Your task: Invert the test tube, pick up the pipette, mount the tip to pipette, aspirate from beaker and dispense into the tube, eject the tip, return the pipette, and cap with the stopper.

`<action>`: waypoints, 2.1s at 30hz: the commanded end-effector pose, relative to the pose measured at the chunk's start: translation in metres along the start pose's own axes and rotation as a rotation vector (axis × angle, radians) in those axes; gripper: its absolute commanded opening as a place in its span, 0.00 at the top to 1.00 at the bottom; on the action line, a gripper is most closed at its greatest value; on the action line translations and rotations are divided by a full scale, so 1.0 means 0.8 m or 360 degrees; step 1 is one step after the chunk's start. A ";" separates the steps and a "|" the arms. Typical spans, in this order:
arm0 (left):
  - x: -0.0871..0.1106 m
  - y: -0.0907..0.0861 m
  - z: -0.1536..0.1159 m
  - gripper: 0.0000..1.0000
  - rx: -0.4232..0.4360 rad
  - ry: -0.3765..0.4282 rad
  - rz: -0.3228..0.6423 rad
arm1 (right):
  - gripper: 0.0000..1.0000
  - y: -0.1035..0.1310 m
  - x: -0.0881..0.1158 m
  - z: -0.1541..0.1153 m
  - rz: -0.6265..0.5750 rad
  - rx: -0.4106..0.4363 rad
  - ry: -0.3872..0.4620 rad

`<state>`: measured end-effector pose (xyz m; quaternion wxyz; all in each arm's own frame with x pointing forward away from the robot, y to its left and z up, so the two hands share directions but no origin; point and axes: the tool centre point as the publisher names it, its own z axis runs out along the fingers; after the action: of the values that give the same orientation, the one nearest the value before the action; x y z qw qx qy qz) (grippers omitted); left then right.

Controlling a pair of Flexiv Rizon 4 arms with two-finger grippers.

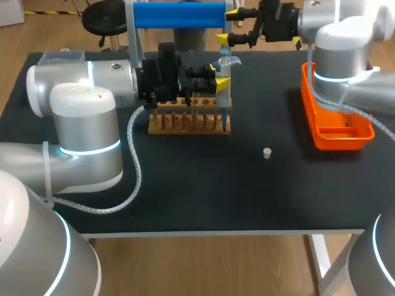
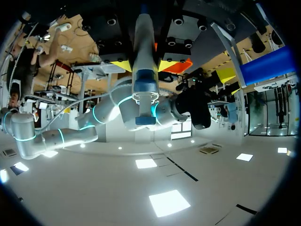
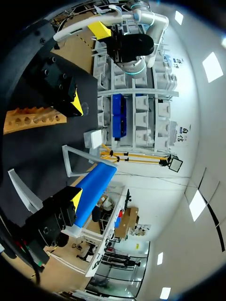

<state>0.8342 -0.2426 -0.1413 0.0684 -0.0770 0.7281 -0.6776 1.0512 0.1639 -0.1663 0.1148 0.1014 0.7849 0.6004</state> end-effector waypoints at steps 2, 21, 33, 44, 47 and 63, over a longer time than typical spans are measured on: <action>0.000 0.001 0.002 1.00 0.0006 -0.0004 0.0002 | 0.00 0.009 0.000 0.019 0.0001 0.0016 -0.0011; 0.000 0.001 0.002 1.00 0.0006 -0.0004 0.0002 | 0.00 0.012 -0.019 0.058 -0.0012 0.0056 -0.0039; 0.000 0.001 0.002 1.00 0.0006 -0.0004 0.0002 | 0.00 0.001 -0.028 0.062 -0.0010 0.0077 -0.0040; 0.000 0.001 0.002 1.00 0.0006 -0.0004 0.0002 | 0.00 0.001 -0.028 0.062 -0.0014 0.0075 -0.0041; 0.000 0.001 0.002 1.00 0.0006 -0.0004 0.0002 | 0.00 0.001 -0.028 0.062 -0.0014 0.0075 -0.0041; 0.000 0.001 0.002 1.00 0.0006 -0.0004 0.0002 | 0.00 0.001 -0.028 0.062 -0.0014 0.0075 -0.0041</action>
<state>0.8342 -0.2426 -0.1413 0.0684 -0.0770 0.7281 -0.6776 1.0867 0.2036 -0.1770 0.1264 0.1094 0.7971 0.5803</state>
